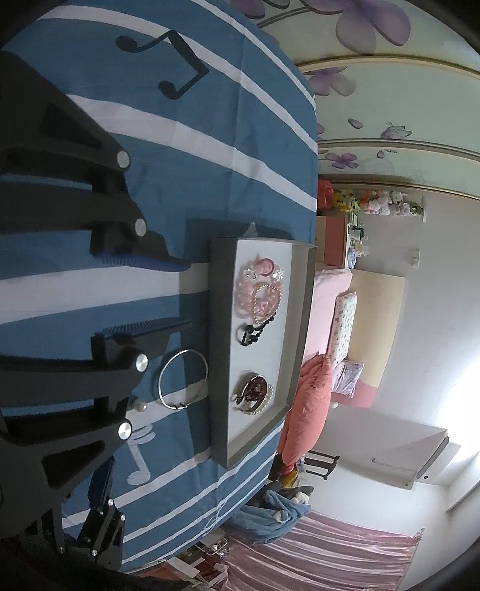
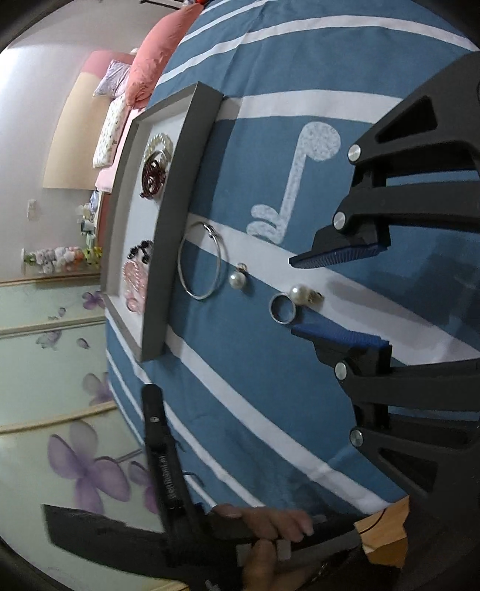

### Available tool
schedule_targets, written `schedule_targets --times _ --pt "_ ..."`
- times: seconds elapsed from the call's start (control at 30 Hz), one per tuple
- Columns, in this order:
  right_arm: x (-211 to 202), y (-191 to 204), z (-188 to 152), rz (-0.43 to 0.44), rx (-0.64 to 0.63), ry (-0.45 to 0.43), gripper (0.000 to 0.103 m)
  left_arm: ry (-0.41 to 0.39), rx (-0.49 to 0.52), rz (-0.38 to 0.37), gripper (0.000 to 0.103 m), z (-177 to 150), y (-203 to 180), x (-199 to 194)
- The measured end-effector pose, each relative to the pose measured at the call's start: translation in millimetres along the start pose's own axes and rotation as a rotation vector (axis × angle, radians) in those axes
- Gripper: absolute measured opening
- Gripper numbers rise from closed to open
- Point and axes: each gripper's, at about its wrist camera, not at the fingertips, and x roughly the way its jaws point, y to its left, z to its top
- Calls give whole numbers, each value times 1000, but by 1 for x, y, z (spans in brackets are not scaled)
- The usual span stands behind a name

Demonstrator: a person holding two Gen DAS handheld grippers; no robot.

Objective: Organize jewelry
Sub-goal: 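Grasp a white pearl earring with the right tool while the left tool moves to the silver ring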

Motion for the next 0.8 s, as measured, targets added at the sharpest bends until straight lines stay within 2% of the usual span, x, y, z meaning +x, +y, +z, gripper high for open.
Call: schedule_targets --times 0.13,0.23,0.33,0.47,0.63,0.8 --pt "7 1 0 -28 -4 28 21 7 13 -10 28 -3 -5 -3" --pt "10 2 0 -35 -15 40 21 13 28 -24 28 -5 -10 -4" --pt "13 3 1 -55 -28 45 14 20 43 -36 29 -6 -15 -4" --pt "13 -6 2 -83 -7 47 14 37 68 -59 33 -9 -25 -2" --pt "16 -46 11 -212 108 41 14 72 118 -105 35 -17 -41 1" --pt "20 -96 21 -325 267 31 14 116 189 -156 42 -29 -63 4"
